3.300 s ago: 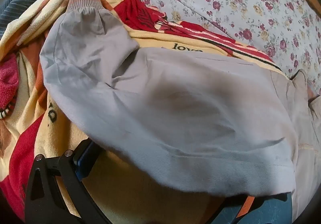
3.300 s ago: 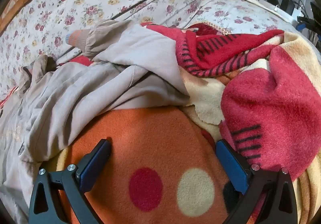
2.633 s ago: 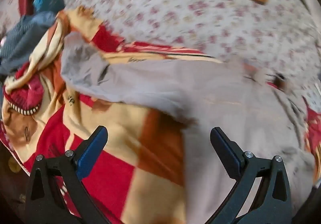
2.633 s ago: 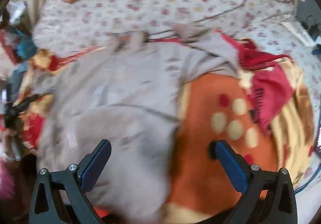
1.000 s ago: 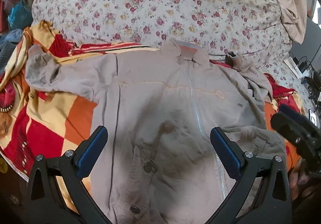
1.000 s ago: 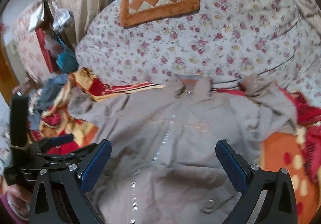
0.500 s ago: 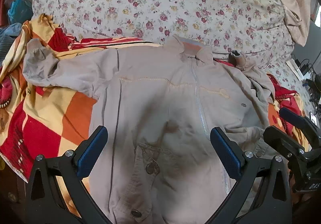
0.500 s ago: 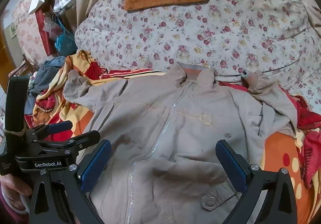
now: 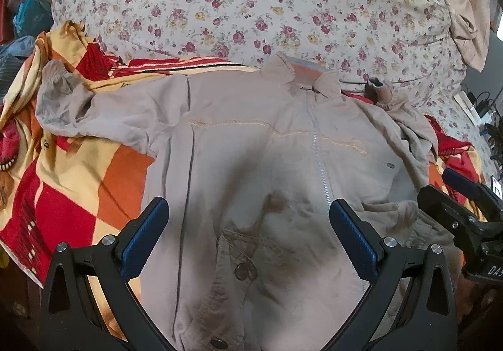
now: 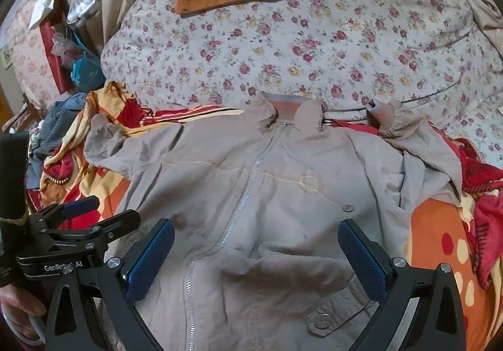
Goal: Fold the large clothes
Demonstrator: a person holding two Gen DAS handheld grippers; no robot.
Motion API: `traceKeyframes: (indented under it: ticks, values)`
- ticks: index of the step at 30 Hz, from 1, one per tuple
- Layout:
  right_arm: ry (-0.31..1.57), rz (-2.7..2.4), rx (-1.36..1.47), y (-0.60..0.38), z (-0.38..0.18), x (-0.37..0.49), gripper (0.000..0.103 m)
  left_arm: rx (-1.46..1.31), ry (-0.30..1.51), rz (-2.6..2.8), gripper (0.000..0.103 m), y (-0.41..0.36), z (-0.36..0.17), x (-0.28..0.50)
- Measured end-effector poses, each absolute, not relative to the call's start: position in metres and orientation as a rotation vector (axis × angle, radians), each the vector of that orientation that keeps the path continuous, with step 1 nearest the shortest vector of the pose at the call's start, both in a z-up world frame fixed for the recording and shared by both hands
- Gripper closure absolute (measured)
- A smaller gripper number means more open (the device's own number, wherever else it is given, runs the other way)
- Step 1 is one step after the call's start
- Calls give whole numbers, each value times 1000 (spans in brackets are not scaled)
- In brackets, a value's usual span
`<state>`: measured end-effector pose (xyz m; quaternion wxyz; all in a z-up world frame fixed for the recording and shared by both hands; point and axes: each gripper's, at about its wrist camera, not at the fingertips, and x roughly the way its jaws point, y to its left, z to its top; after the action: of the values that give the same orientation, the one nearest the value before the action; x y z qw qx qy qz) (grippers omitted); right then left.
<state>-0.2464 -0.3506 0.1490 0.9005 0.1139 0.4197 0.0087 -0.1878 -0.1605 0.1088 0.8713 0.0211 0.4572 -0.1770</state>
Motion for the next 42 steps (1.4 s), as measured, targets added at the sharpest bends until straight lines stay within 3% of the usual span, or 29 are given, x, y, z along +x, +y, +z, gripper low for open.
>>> traceKeyframes:
  ticks: [42]
  values:
    - [944, -64, 309, -371, 111, -242, 0, 64, 977, -293, 1, -159, 79, -171]
